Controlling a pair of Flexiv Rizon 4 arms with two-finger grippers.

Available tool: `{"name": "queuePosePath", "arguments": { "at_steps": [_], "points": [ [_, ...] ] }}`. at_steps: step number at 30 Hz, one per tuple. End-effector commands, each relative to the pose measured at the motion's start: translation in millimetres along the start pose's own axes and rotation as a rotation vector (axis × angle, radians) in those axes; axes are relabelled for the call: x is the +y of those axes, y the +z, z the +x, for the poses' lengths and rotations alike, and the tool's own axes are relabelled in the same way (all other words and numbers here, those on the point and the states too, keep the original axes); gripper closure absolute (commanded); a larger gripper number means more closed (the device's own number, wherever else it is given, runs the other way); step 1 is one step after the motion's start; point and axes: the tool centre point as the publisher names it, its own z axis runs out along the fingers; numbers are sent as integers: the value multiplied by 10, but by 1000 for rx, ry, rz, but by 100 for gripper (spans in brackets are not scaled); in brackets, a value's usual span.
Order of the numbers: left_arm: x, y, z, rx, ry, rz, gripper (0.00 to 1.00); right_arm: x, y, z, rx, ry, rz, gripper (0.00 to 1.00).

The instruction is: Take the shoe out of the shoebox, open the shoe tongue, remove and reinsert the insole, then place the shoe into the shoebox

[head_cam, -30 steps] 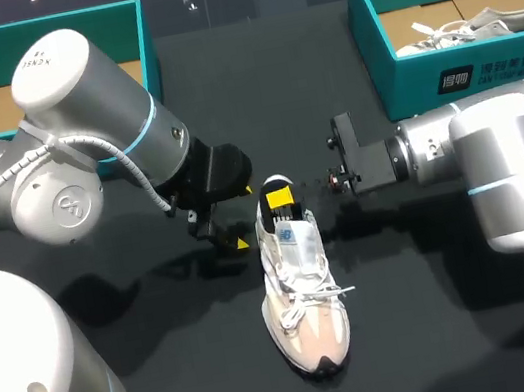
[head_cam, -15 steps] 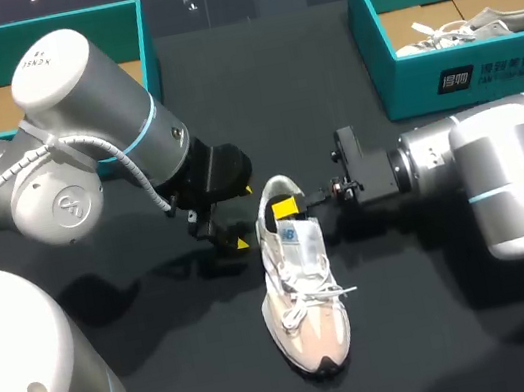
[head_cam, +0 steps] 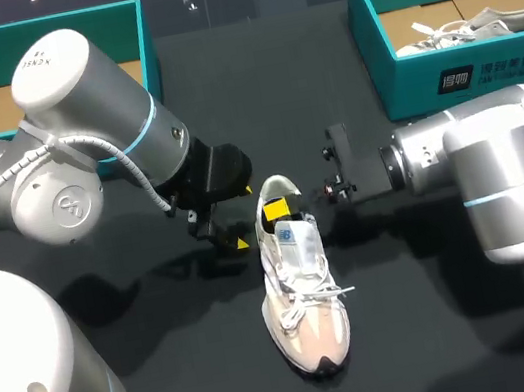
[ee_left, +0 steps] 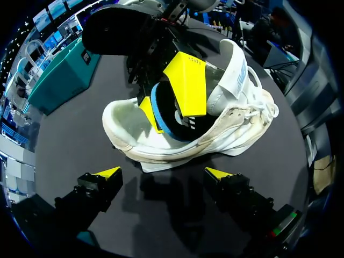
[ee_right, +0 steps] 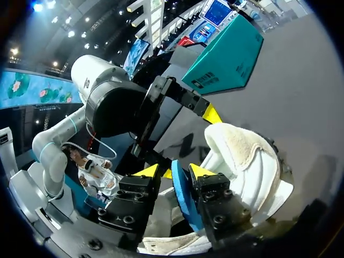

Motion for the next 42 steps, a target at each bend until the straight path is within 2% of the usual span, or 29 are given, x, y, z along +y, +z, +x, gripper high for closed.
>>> {"name": "queuePosePath", "arguments": {
  "at_steps": [1, 4, 5, 7, 16, 21, 22, 23, 24, 27, 33, 42],
  "points": [
    [9, -15, 8, 1, 1, 1, 0, 121, -28, 39, -15, -12, 28, 63],
    [9, -15, 8, 1, 1, 1, 0, 167, -43, -2, -16, -18, 30, 68],
    [9, -15, 8, 1, 1, 1, 0, 173, -43, -27, -13, -18, 30, 76],
    [9, -15, 8, 1, 1, 1, 0, 166, -38, -85, -6, -6, 30, 100],
    [9, -15, 8, 1, 1, 1, 0, -54, 10, -206, 13, 80, 31, 100],
    [9, -15, 8, 1, 1, 1, 0, -135, -11, -146, 3, 89, 3, 100],
    [9, -15, 8, 1, 1, 1, 0, -126, -19, -120, -3, 83, 0, 95],
    [9, -15, 8, 1, 1, 1, 0, -108, -27, -91, -11, 75, 0, 69],
    [9, -15, 8, 1, 1, 1, 0, -85, -34, -58, -19, 65, 2, 62],
    [9, -15, 8, 1, 1, 1, 0, -12, -51, 25, -42, 34, 9, 56],
    [21, -91, 0, -4, 11, 11, 0, 122, -76, 160, -89, -20, 35, 55],
    [87, -249, -55, -14, 17, 29, 0, 175, -228, 122, -134, -5, 42, 54]
  ]
}}
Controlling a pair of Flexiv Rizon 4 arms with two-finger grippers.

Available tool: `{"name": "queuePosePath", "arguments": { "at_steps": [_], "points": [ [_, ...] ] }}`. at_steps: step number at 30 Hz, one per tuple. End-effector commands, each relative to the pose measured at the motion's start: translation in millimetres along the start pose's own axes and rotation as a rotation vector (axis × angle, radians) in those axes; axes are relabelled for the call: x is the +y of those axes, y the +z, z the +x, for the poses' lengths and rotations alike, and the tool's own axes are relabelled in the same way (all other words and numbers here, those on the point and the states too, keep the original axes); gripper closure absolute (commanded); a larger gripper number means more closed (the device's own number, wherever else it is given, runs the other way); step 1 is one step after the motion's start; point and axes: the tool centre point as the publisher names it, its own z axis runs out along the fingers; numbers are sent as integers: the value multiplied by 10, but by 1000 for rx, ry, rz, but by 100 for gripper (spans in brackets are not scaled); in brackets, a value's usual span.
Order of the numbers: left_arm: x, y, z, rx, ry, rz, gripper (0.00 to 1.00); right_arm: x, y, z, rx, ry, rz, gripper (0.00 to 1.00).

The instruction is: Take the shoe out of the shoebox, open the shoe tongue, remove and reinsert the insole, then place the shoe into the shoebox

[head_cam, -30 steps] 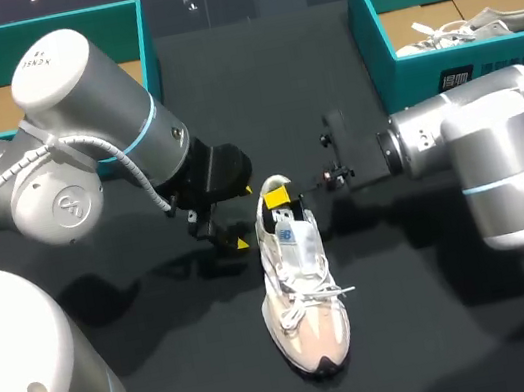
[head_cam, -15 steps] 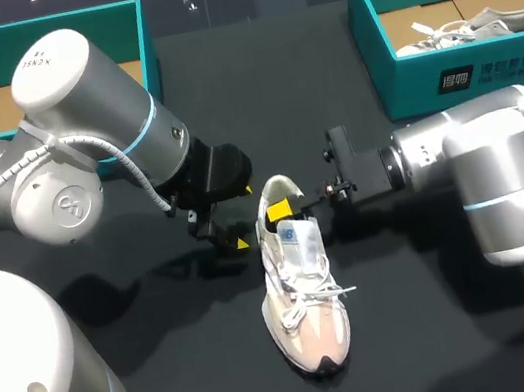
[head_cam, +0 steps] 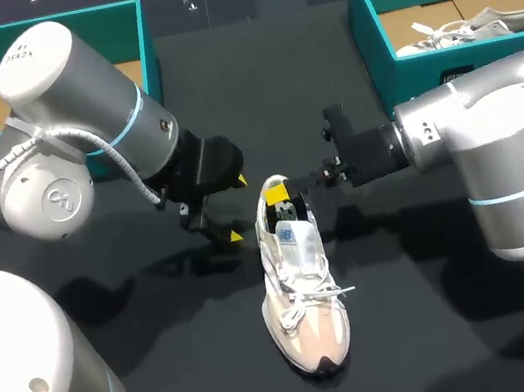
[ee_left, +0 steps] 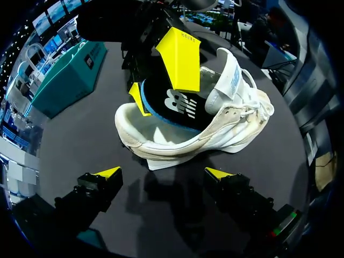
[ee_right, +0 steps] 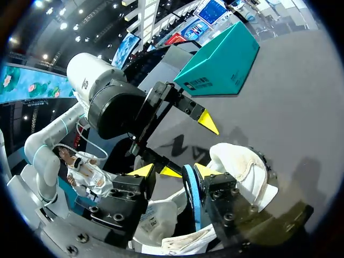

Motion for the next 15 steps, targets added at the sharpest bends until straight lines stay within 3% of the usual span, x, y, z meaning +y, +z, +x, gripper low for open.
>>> {"name": "queuePosePath", "arguments": {
  "at_steps": [1, 15],
  "points": [
    [75, -111, 15, -8, -2, -1, 0, -5, -110, 16, -16, 8, 8, 54],
    [177, -293, -18, -8, 32, -13, 0, -52, -410, -86, -96, 74, -10, 54]
  ]
}}
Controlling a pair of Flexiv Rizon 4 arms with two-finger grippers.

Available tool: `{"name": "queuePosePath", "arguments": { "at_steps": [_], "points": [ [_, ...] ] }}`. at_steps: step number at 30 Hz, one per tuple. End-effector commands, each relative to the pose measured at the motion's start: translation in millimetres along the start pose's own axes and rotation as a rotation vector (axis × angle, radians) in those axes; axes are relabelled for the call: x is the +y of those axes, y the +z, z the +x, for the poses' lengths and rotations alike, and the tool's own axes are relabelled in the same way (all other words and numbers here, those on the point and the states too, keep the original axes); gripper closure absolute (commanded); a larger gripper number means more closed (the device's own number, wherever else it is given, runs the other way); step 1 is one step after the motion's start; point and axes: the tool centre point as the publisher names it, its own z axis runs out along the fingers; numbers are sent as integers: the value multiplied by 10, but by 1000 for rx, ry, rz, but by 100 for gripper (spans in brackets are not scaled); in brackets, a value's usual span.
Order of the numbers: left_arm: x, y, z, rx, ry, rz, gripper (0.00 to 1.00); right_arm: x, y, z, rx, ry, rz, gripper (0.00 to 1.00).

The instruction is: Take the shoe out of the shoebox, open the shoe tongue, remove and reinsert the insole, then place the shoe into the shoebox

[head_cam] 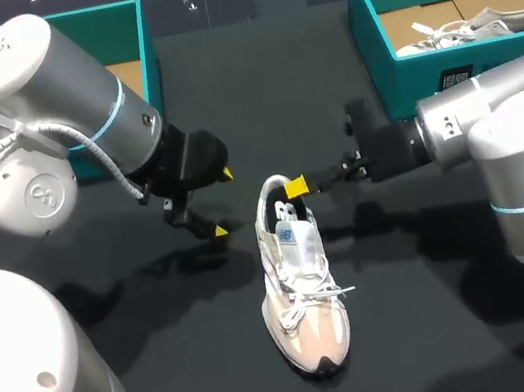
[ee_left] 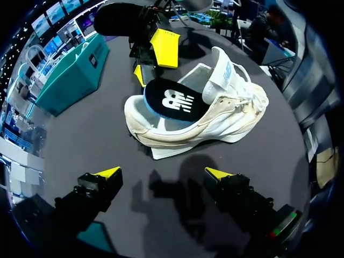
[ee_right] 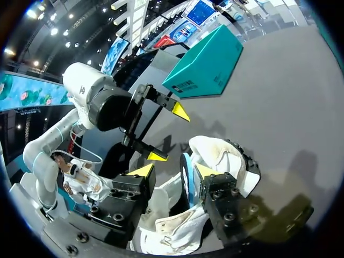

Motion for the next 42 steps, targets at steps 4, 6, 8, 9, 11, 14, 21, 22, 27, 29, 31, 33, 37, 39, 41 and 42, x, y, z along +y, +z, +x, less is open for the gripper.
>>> {"name": "queuePosePath", "arguments": {
  "at_steps": [4, 6, 8, 9, 11, 14, 21, 22, 27, 29, 31, 33, 37, 39, 41, 42],
  "points": [
    [113, -177, 18, 19, 50, -11, 0, -41, -264, -7, -76, 65, 18, 54],
    [151, -211, 13, 14, 63, -23, 0, -48, -356, -28, -107, 89, 22, 54],
    [188, -258, 3, 26, 73, -17, 0, -45, -449, -39, -141, 114, 27, 55],
    [204, -278, -3, 26, 80, -22, 0, -40, -492, -42, -159, 126, 33, 55],
    [234, -324, -10, 35, 97, -21, 0, -28, -582, -45, -181, 140, 49, 55],
    [276, -398, -24, 41, 127, -29, 0, -8, -694, -54, -210, 162, 74, 55],
    [394, -580, -57, 67, 190, -37, 0, 37, -912, -114, -236, 194, 187, 55],
    [409, -608, -67, 71, 195, -37, 0, 50, -940, -123, -242, 205, 204, 55],
    [480, -715, -98, 96, 218, -42, 0, 124, -1041, -163, -265, 269, 299, 56],
    [507, -747, -97, 107, 234, -49, 0, 158, -1052, -164, -276, 302, 347, 55],
    [533, -779, -99, 115, 251, -59, 0, 186, -1058, -164, -301, 339, 398, 56],
    [564, -822, -103, 128, 270, -64, 0, 215, -1072, -155, -330, 374, 439, 56],
    [624, -929, -122, 143, 313, -69, 0, 249, -1077, -78, -422, 430, 495, 58],
    [662, -995, -149, 152, 332, -62, 0, 251, -1080, -42, -500, 466, 511, 59],
    [715, -1063, -207, 160, 338, -52, 0, 242, -1084, -9, -560, 496, 516, 60],
    [747, -1090, -246, 161, 338, -51, 0, 237, -1079, 11, -583, 508, 516, 62]
  ]
}}
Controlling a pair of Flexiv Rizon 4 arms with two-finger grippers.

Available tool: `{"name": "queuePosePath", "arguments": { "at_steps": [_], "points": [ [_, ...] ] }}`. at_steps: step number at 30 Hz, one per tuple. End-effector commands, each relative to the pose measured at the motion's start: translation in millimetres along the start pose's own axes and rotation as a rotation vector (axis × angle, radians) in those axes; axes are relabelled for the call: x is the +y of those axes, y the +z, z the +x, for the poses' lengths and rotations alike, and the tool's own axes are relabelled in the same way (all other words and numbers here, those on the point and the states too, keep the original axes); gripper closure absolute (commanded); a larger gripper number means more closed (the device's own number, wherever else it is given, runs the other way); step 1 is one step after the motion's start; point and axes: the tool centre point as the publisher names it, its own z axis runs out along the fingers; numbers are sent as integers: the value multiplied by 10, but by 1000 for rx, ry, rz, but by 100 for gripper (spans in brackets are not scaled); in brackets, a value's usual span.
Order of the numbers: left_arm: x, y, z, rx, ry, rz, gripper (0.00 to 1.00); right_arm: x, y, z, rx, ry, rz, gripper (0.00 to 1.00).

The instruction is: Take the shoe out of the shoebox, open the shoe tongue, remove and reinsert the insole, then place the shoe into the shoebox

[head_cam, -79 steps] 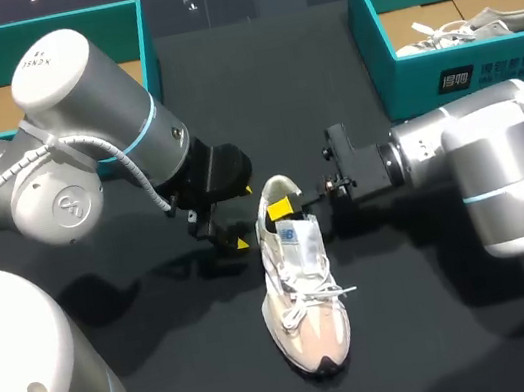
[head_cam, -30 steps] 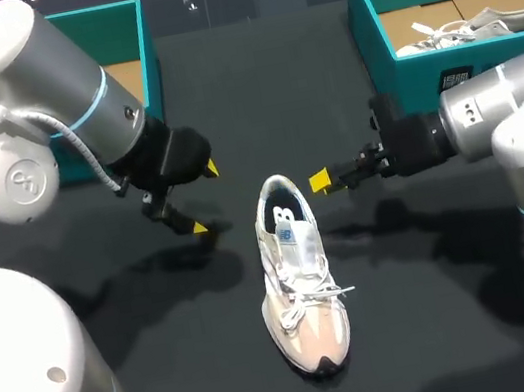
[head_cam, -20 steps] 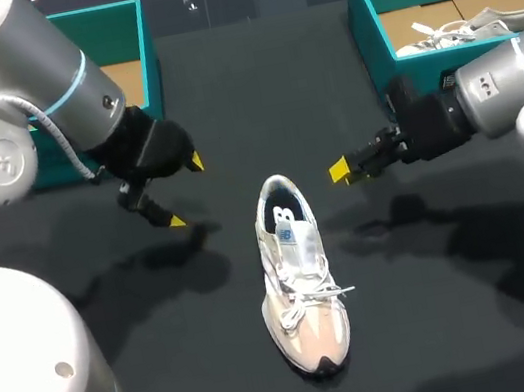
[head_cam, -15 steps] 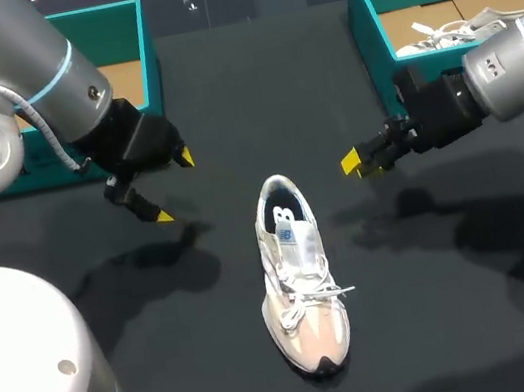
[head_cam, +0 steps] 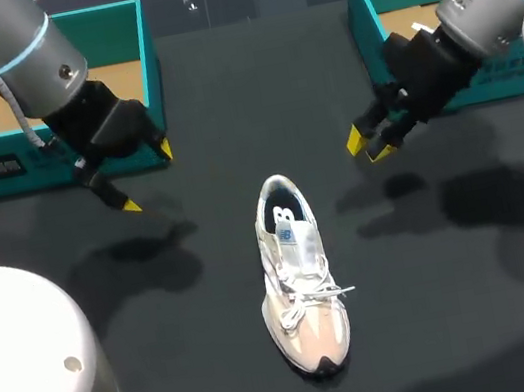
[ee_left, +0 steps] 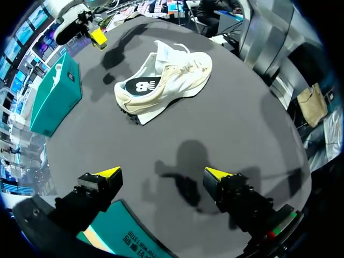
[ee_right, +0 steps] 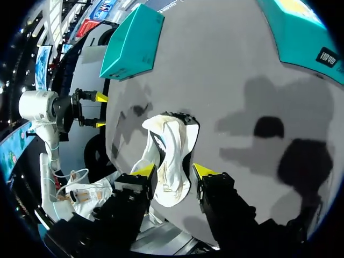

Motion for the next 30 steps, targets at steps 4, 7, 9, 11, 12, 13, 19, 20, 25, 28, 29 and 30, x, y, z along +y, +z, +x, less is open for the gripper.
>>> {"name": "queuePosePath", "arguments": {
  "at_steps": [4, 7, 9, 11, 12, 13, 19, 20, 25, 28, 29, 30],
  "points": [
    [308, -295, -92, 20, 4, 37, 0, -54, -23, 199, -265, 102, 114, 79],
    [417, -396, -128, 18, 1, 27, 0, -90, 26, 316, -292, 116, 107, 100],
    [450, -428, -141, 11, 7, 17, 0, -123, 56, 396, -329, 133, 102, 100],
    [450, -428, -141, 11, 7, 17, 0, -170, 79, 499, -354, 141, 80, 100],
    [450, -428, -141, 11, 7, 17, 0, -196, 90, 569, -350, 141, 51, 100],
    [450, -428, -141, 11, 7, 17, 0, -221, 104, 649, -300, 113, 16, 100],
    [450, -428, -141, 11, 7, 17, 0, -221, 104, 649, -300, 113, 16, 100],
    [450, -428, -141, 11, 7, 17, 0, -221, 104, 649, -300, 113, 16, 100],
    [450, -428, -141, 11, 7, 17, 0, -221, 104, 649, -300, 113, 16, 100],
    [450, -428, -141, 11, 7, 17, 0, -162, 237, 753, -319, 134, -24, 100],
    [450, -428, -141, 11, 7, 17, 0, -151, 279, 789, -334, 141, -42, 100],
    [450, -428, -141, 11, 7, 17, 0, -131, 363, 847, -390, 189, -68, 100]
  ]
}}
